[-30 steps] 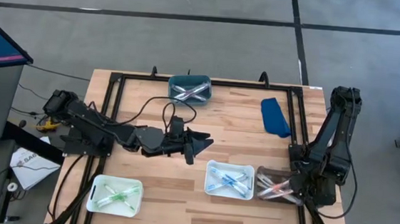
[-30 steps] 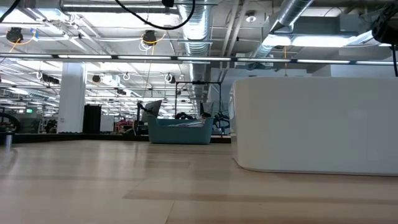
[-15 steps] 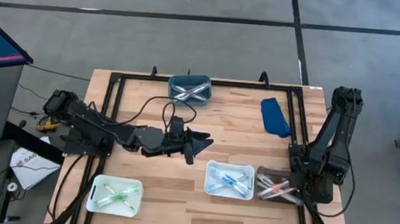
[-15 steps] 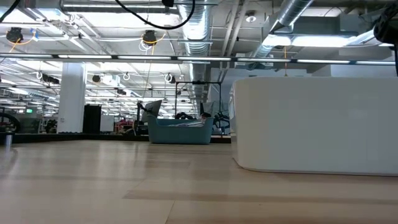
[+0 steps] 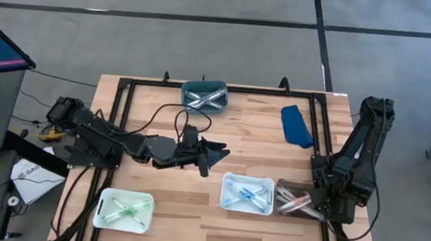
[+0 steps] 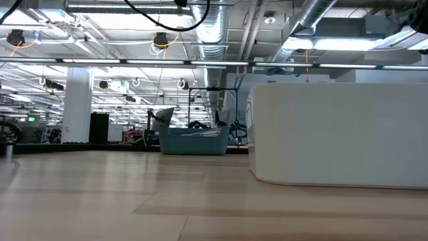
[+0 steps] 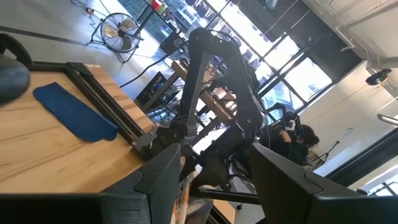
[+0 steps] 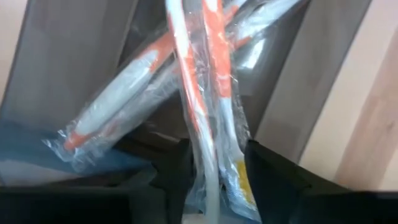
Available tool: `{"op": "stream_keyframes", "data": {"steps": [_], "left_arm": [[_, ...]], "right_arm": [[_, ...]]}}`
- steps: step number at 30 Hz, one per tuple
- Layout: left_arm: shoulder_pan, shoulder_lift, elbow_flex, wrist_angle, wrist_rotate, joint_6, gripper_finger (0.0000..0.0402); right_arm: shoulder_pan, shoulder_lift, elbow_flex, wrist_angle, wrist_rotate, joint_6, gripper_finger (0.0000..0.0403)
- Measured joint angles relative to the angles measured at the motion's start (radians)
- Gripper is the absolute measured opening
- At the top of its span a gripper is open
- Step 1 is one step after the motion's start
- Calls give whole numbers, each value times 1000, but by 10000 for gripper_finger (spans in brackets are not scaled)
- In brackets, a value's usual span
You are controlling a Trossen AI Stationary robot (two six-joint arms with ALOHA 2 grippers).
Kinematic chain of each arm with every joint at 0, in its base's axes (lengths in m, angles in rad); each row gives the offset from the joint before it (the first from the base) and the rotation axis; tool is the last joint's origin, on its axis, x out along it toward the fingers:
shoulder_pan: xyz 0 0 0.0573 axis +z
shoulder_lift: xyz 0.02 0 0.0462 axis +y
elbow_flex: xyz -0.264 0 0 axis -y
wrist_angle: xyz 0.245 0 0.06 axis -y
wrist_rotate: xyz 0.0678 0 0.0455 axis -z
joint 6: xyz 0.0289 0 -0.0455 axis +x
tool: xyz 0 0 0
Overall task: Pick & Place Toothbrushes
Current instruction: Put the orange toothbrush into the black bin
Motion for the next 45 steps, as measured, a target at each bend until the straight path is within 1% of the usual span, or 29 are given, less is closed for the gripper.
{"op": "stream_keyframes", "data": {"steps": [4, 7, 10, 14, 20, 29, 31, 33, 37, 40, 42, 45], "left_arm": [[0, 0, 0, 0, 0, 0, 187], [0, 0, 0, 0, 0, 1, 187], [0, 0, 0, -1, 0, 2, 187], [0, 0, 0, -1, 0, 3, 187], [0, 0, 0, -2, 0, 3, 187], [0, 0, 0, -4, 0, 3, 187], [0, 0, 0, -4, 0, 3, 187], [0, 0, 0, -6, 0, 3, 187], [0, 0, 0, -8, 0, 3, 187], [0, 0, 0, -8, 0, 3, 187], [0, 0, 0, -8, 1, 3, 187], [0, 0, 0, -8, 11, 3, 187]], "right_arm": [[0, -1, 12, -30, 1, 0, 112], [0, -1, 14, -33, 5, -3, 99], [0, -1, 14, -31, 25, -11, 96], [0, -1, 14, -29, 35, -11, 106], [0, -1, 14, -12, 55, 8, 143], [0, -1, 16, 31, 46, 38, 247], [0, -1, 31, 18, 43, 38, 260], [0, -1, 53, -12, 47, 45, 264], [-2, -1, 98, -67, 81, 53, 257], [-2, -1, 113, -99, 84, 79, 238], [-2, -1, 113, -118, 73, 122, 214], [-2, -1, 113, -126, 50, 166, 154]]}}
